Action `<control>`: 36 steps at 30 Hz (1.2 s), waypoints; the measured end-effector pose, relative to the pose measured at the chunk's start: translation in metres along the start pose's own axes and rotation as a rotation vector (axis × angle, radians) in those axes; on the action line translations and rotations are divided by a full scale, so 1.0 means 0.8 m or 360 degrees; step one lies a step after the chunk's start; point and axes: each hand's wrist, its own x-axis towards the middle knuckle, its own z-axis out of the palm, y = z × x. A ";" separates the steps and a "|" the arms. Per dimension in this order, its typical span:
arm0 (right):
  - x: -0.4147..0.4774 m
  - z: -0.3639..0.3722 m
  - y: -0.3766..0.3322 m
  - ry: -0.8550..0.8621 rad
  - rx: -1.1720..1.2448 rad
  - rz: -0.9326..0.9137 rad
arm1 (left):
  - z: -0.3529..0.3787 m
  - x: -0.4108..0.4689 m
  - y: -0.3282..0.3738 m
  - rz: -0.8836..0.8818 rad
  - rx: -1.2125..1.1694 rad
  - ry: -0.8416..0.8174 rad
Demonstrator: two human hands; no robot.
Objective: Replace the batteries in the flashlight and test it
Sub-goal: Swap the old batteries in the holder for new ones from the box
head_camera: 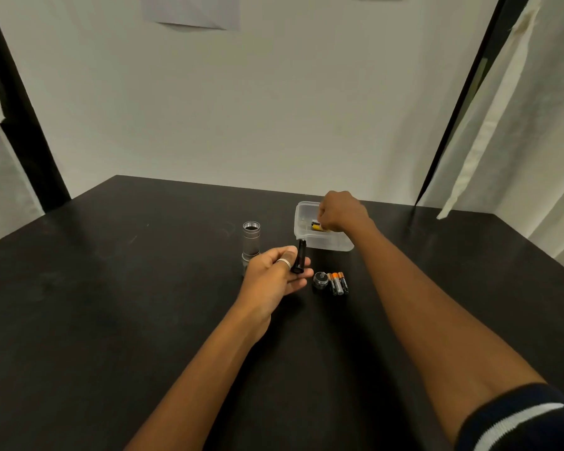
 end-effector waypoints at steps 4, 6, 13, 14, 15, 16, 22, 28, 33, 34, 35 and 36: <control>0.008 0.007 -0.006 -0.0031 -0.0129 -0.0016 | -0.001 -0.001 0.000 -0.0003 -0.0042 -0.0009; 0.010 0.008 -0.009 -0.0026 -0.0187 -0.0028 | -0.001 -0.002 0.001 0.0000 -0.0042 -0.0017; -0.006 -0.006 -0.016 -0.0002 -0.0063 -0.0009 | -0.001 -0.004 0.003 -0.0018 -0.0036 -0.0035; -0.008 -0.009 -0.014 0.0080 0.0039 -0.0012 | -0.001 -0.004 0.003 -0.0026 -0.0040 -0.0028; -0.015 -0.016 -0.013 0.0147 0.0184 0.0011 | -0.001 -0.003 0.003 -0.0032 -0.0045 -0.0021; -0.022 -0.021 -0.011 0.0252 0.0324 -0.0013 | -0.001 -0.003 0.004 -0.0037 -0.0052 -0.0015; -0.119 -0.031 -0.016 0.0556 0.1016 -0.0179 | 0.001 -0.007 0.007 -0.0026 -0.0011 0.0004; -0.179 -0.004 -0.029 0.0630 0.1521 -0.0115 | 0.004 -0.011 0.007 0.0033 0.0041 0.0029; -0.186 0.015 -0.036 0.0717 0.1432 -0.0211 | 0.002 -0.009 0.005 0.0061 0.0067 0.0027; -0.188 0.017 -0.038 0.0730 0.1395 -0.0229 | 0.002 -0.008 0.004 0.0067 0.0074 0.0022; -0.187 0.020 -0.038 0.0746 0.1370 -0.0257 | 0.002 -0.007 0.003 0.0071 0.0079 0.0021; -0.187 0.022 -0.038 0.0754 0.1361 -0.0264 | 0.001 -0.006 0.002 0.0076 0.0079 0.0024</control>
